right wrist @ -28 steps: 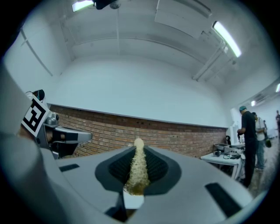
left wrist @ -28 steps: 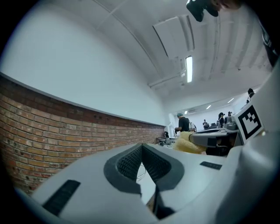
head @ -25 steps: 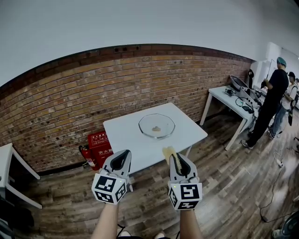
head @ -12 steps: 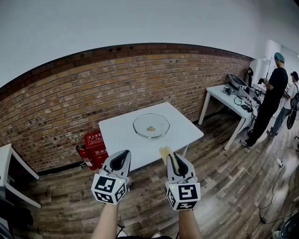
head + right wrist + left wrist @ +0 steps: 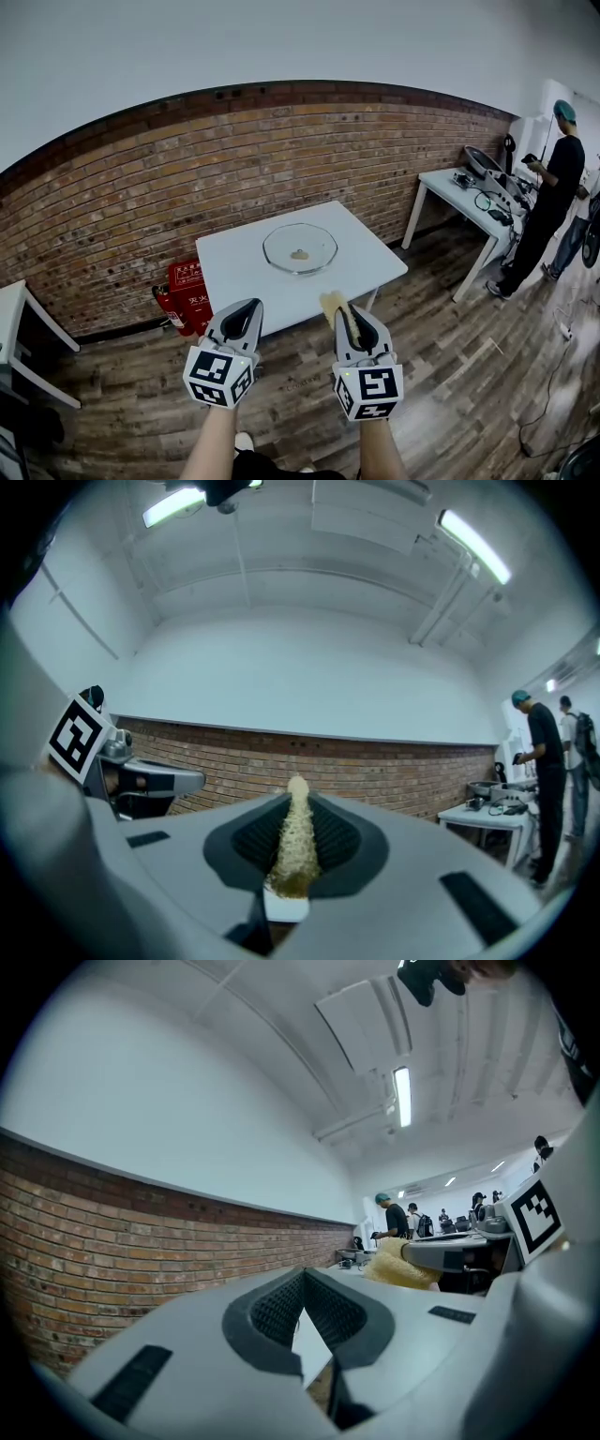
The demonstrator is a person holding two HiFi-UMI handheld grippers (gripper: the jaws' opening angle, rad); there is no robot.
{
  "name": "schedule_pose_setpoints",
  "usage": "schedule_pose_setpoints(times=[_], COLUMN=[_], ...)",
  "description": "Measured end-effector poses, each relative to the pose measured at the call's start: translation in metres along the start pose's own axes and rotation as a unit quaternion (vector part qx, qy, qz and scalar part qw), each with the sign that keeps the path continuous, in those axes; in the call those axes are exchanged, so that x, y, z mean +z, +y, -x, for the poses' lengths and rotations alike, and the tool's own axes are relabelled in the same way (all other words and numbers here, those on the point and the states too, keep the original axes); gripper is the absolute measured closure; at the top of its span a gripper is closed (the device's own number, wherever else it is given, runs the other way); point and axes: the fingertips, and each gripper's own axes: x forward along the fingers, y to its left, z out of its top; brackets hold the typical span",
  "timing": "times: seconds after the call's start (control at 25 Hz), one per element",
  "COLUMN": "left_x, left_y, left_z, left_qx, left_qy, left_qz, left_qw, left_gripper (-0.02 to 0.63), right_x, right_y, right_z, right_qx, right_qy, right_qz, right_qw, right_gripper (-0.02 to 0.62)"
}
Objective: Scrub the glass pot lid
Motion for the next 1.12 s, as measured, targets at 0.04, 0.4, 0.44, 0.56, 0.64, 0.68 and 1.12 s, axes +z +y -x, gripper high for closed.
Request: schedule_pose_setpoints(times=[0.04, 0.4, 0.44, 0.56, 0.64, 0.68, 1.12], left_x=[0.000, -0.004, -0.005, -0.007, -0.010, -0.012, -0.038], left_y=[0.000, 0.009, 0.012, 0.023, 0.029, 0.032, 0.066], left_z=[-0.002, -0.015, -0.017, -0.027, -0.035, -0.039, -0.101], left_qx=[0.001, 0.005, 0.005, 0.006, 0.004, 0.003, -0.014], left_qy=[0.000, -0.002, -0.002, -0.003, -0.003, -0.003, 0.012], left_qz=[-0.001, -0.005, -0.005, -0.004, -0.003, -0.003, 0.009], left_qw=[1.0000, 1.0000, 1.0000, 1.0000, 1.0000, 1.0000, 0.9998], left_gripper=[0.597, 0.597, 0.597, 0.597, 0.597, 0.597, 0.597], right_x=[0.000, -0.005, -0.006, -0.009, -0.011, -0.012, -0.035], right_y=[-0.002, -0.007, -0.006, -0.006, -0.008, -0.009, -0.033], right_z=[-0.001, -0.019, -0.023, -0.037, -0.047, -0.052, -0.113], right_qx=[0.000, 0.005, 0.005, 0.006, 0.004, 0.003, -0.017], right_qy=[-0.002, -0.009, -0.008, -0.007, -0.006, -0.005, 0.008], right_qz=[0.001, -0.004, -0.004, -0.001, -0.001, -0.001, -0.008], right_qw=[1.000, 1.000, 1.000, 1.000, 1.000, 1.000, 1.000], right_gripper=[0.538, 0.538, 0.538, 0.538, 0.538, 0.538, 0.538])
